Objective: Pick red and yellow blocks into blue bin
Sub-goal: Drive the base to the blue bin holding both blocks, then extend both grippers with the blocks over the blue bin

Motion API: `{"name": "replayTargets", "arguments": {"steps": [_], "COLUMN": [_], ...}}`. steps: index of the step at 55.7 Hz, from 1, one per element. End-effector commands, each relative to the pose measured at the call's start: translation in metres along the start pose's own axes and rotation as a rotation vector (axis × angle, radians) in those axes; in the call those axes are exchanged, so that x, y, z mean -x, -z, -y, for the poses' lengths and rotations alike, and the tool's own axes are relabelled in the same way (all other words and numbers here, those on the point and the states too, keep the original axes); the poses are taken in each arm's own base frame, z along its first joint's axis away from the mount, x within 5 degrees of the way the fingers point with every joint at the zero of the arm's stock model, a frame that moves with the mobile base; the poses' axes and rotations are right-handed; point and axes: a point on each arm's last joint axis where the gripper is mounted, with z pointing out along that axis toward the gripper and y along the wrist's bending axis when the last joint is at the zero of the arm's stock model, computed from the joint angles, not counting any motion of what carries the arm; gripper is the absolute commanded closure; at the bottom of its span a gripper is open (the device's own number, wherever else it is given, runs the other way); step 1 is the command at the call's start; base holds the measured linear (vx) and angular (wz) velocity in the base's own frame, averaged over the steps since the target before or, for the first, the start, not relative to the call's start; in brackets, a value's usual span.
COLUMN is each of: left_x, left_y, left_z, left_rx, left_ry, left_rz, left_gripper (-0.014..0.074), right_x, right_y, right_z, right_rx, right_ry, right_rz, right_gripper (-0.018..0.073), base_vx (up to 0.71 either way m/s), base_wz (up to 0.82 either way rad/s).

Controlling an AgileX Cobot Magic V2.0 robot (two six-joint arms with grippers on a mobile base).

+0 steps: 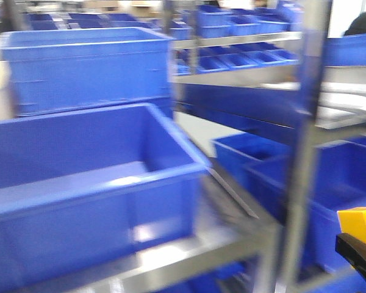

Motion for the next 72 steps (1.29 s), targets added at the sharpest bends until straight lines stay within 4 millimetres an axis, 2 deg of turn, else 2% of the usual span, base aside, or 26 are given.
{"name": "replayTargets", "arguments": {"steps": [1, 32, 72], "left_x": [0.0156, 0.0156, 0.0156], "left_y": [0.0009, 0.0009, 0.0009], "left_z": [-0.0010, -0.0010, -0.0010], "left_rx": [0.011, 0.011, 0.011], "left_ry": [0.019, 0.019, 0.019], "left_rz": [0.100, 0.100, 0.100], "left_gripper": [0.0594, 0.0594, 0.0594], "right_x": [0.0180, 0.0179, 0.0180], "right_y": [0.0042, 0.0039, 0.0039], "right_z": [0.0005, 0.0005, 0.0005], "right_rx": [-0.005, -0.005, -0.005], "right_ry": [0.005, 0.005, 0.005], "right_rz": [0.117, 0.116, 0.117], "right_gripper": [0.0569, 0.0569, 0.0569], "base_vx": [0.29, 0.18, 0.01], "base_wz": [0.83, 0.55, 0.06]}}
